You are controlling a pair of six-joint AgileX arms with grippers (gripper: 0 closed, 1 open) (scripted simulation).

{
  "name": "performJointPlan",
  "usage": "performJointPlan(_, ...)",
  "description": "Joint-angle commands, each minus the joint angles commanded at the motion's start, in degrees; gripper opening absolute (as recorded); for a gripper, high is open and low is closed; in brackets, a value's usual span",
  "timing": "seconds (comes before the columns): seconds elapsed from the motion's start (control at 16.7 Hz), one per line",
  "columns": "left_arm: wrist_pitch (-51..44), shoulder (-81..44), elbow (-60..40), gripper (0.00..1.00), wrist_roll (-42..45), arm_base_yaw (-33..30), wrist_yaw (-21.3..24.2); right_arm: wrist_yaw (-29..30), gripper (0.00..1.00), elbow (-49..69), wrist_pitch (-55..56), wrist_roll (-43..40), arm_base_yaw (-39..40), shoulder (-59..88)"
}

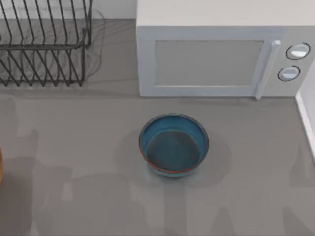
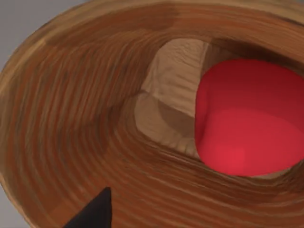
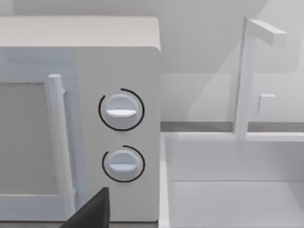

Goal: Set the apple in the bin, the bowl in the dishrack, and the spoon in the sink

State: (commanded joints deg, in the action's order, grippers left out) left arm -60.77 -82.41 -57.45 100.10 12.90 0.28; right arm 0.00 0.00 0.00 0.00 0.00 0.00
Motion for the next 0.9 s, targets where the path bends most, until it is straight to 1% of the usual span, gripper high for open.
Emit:
performJointPlan(0.12,4.5,6.0,4.1,1.00,-7.0,-1.0,0.1,0.0,1.00,0.0,0.0,0.0,0.0,0.0)
performJointPlan(0.3,12.7,17.1,12.2,1.00,-21.6,-2.9,0.0,0.0,1.00,0.0,0.0,0.0,0.0,0.0)
performJointPlan(0.72,34.9,49.4,36.1,1.00,-64.7,-8.0,-0.3,0.0,1.00,0.0,0.0,0.0,0.0,0.0)
performJointPlan(0.9,44.9,63.6,45.5,1.00,-81.2,-10.1,-0.3,0.0,1.00,0.0,0.0,0.0,0.0,0.0)
